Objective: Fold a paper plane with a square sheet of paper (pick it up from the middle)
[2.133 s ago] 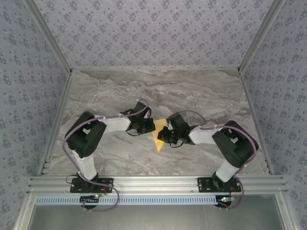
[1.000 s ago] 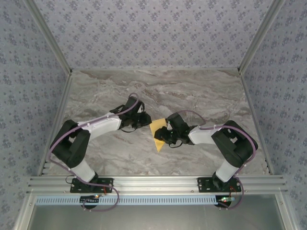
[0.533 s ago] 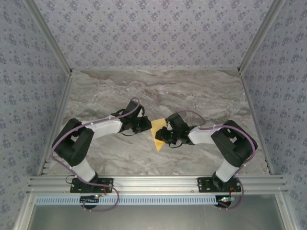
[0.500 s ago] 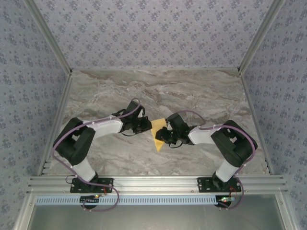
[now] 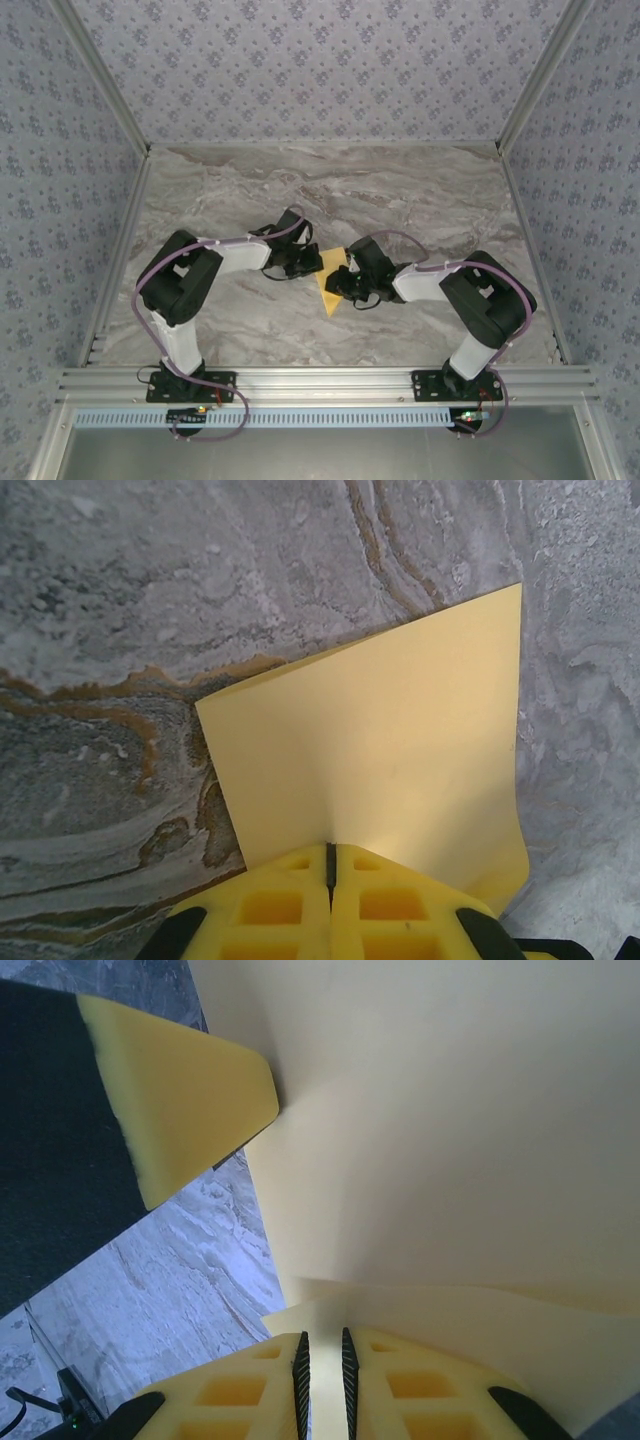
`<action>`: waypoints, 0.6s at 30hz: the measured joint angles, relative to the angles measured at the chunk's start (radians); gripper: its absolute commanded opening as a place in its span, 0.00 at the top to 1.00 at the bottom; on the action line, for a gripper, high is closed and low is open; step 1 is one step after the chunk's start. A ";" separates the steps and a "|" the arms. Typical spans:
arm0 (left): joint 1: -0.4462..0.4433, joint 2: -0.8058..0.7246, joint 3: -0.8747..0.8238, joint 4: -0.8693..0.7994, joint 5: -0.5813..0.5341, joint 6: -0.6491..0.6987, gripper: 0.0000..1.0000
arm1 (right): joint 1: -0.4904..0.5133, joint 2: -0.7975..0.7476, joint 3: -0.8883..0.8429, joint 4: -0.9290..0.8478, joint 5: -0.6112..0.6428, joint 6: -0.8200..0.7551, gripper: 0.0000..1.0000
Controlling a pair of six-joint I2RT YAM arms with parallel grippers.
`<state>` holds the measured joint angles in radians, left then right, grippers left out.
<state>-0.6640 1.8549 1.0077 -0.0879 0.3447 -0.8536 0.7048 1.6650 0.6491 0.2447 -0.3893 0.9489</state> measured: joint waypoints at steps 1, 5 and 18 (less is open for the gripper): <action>0.000 0.000 0.002 -0.004 0.000 0.000 0.93 | 0.000 0.000 0.000 0.000 0.000 0.000 0.81; 0.000 0.001 0.008 -0.017 -0.001 0.005 0.93 | 0.000 0.000 -0.006 0.014 -0.003 -0.007 0.81; -0.006 0.008 0.018 -0.022 -0.004 0.008 0.94 | 0.000 0.000 -0.011 0.045 -0.011 -0.022 0.82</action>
<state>-0.6697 1.8629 1.0252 -0.1101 0.3405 -0.8459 0.7048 1.6650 0.6380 0.2893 -0.4007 0.9268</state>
